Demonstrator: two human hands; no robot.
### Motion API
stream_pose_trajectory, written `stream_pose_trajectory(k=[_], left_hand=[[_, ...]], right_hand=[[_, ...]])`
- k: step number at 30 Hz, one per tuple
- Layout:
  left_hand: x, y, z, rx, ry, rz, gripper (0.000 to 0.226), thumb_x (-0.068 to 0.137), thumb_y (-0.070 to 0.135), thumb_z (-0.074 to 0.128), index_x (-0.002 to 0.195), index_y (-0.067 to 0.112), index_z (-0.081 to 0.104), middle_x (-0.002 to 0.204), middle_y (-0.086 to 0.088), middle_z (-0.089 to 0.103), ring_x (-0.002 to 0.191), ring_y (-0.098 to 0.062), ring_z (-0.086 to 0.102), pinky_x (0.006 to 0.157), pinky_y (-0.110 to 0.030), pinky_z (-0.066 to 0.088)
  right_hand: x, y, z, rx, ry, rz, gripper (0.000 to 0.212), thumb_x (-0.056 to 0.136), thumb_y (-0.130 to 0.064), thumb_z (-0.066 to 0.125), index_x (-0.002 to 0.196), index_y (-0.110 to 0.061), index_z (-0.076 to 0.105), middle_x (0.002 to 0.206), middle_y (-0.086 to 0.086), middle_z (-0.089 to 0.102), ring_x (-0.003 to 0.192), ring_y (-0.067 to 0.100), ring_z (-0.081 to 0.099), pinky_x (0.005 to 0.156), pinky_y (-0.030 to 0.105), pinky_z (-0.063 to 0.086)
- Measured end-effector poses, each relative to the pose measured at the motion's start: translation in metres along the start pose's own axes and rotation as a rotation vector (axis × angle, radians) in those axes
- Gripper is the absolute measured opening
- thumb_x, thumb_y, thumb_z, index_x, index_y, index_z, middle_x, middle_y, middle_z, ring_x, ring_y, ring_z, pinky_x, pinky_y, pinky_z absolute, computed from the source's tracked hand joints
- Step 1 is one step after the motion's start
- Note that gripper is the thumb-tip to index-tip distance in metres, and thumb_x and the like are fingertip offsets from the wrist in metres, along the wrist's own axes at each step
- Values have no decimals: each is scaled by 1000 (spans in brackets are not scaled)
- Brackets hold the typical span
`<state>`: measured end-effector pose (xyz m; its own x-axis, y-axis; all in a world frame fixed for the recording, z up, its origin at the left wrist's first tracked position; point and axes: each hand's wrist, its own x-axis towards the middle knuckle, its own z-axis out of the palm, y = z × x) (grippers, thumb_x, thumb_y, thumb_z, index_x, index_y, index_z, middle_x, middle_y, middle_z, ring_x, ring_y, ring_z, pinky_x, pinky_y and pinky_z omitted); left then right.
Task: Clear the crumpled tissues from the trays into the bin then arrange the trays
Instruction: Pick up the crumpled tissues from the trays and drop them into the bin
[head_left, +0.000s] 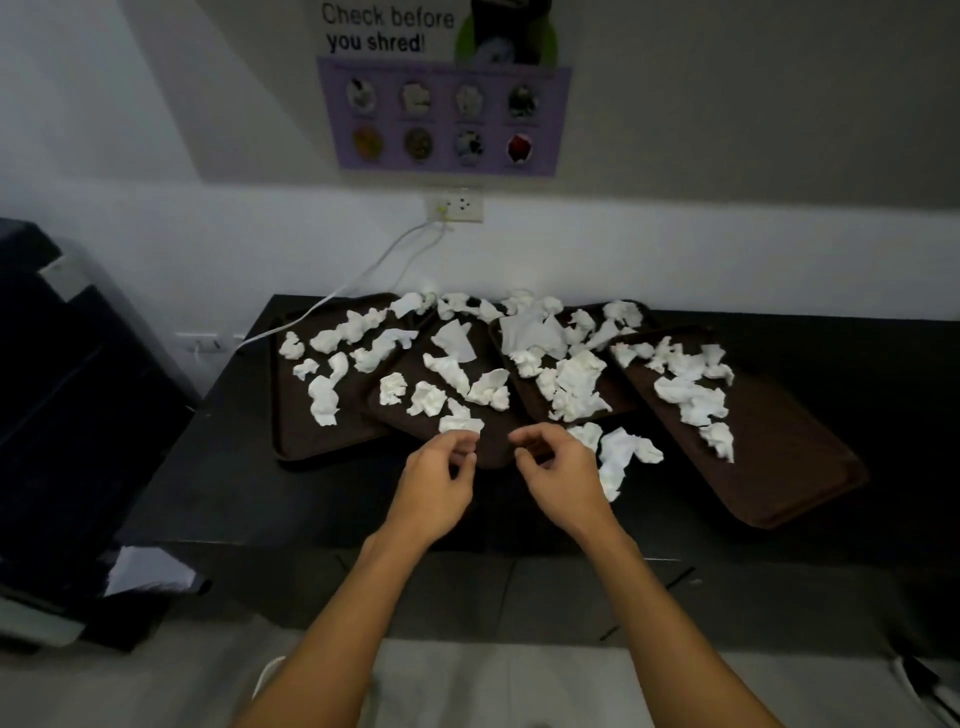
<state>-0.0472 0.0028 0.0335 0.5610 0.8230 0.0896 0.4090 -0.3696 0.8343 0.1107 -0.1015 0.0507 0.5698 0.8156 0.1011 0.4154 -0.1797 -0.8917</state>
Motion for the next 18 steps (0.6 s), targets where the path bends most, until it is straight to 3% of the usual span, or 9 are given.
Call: stream_pose_trajectory(k=[6,8,10,13,18], left_hand=[[22,22,68,-26,-49,-8,27,97,20,63,122,29,68,106,17,69,98,3,64,88,-19,53],[28,24,85,-19,-58,-12,28,96,19,62,122,29,67,107,17,69,98,3,64,88,-18,52],[32,25,99,-11,-62,-32,29,96,18,62,122,30,67,107,17,68,98,2,63,85,-15,50],[37,25,116,-4,-62,-63,29,96,17,62,122,29,67,107,17,68,98,1,63,81,-11,46],[41,18,135,5,-69,-92,30,96,15,62,123,26,67,107,15,68,97,0,64,81,-13,48]], right_hand=[[13,45,-61,-17,35,47,21,91,-9,67,101,-26,73,100,-14,71,84,3,66,74,20,53],[18,62,-74,-68,24,44,21,91,-9,68,102,-26,73,100,-14,70,84,1,64,71,14,49],[24,85,-82,-223,-1,0,22,89,-14,70,106,-26,71,105,-17,67,97,1,58,81,12,45],[31,117,-86,-522,-104,-92,36,85,-24,73,121,-23,69,116,-10,62,113,12,49,99,25,43],[28,151,-77,-734,-330,-139,66,86,-33,76,146,-20,52,133,0,56,123,22,45,105,35,45]])
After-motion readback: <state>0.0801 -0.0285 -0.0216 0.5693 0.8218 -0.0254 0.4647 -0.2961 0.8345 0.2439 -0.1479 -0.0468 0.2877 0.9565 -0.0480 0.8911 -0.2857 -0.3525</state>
